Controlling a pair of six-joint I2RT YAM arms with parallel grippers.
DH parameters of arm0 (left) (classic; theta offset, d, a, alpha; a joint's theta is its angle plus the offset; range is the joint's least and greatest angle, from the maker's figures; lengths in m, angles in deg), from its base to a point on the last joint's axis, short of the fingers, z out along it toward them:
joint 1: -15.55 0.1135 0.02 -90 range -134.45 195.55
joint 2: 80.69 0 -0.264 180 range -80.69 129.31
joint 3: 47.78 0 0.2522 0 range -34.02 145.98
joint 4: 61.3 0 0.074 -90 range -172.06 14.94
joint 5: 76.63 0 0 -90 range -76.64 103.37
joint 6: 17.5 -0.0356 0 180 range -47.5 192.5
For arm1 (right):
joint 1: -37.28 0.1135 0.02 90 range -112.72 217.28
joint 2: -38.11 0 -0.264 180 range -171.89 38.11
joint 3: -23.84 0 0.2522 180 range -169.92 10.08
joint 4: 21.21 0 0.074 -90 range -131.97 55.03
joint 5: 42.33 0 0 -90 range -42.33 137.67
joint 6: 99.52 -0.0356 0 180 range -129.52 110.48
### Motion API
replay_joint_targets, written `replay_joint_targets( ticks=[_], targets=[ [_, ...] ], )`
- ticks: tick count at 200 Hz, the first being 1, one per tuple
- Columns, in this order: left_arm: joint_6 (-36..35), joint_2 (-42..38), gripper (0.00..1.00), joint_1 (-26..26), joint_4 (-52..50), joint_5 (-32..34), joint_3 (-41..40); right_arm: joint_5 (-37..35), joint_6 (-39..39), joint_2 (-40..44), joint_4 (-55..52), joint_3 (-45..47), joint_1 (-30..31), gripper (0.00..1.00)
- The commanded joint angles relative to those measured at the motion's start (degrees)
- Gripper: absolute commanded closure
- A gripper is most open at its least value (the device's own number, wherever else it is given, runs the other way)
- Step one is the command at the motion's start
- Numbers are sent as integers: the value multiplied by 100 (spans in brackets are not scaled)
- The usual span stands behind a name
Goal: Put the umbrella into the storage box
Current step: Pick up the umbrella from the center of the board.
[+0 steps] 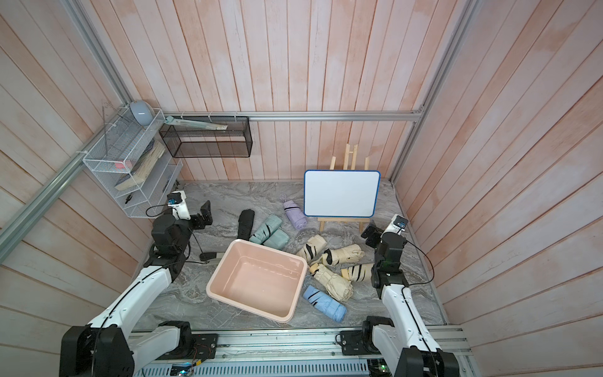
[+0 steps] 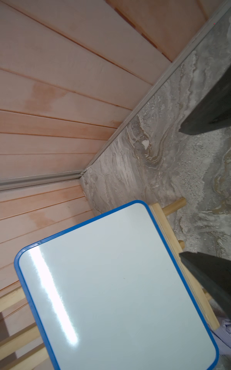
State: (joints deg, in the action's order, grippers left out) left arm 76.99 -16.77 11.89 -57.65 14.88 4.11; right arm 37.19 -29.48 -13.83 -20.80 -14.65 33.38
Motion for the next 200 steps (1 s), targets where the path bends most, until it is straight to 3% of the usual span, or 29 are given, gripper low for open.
replay_joint_targets(
  ticks=[1,41,112,162,200],
  targets=[
    [430,15,1,-245,-1333,33,248,293,-501,196,-977,-197,-23,6],
    [949,850,1,-568,-2637,-1,1310,651,-1044,218,-1394,-373,268,8],
    [1062,3093,1,-899,-4343,-285,3615,390,-1329,-214,-1394,-596,1026,8],
    [691,4574,1,-999,-5472,-155,5228,120,-1499,-382,-1433,-635,1183,3],
    [434,5581,1,-1020,-6158,-465,6398,47,-1554,-424,-1404,-635,1229,3]
  ],
)
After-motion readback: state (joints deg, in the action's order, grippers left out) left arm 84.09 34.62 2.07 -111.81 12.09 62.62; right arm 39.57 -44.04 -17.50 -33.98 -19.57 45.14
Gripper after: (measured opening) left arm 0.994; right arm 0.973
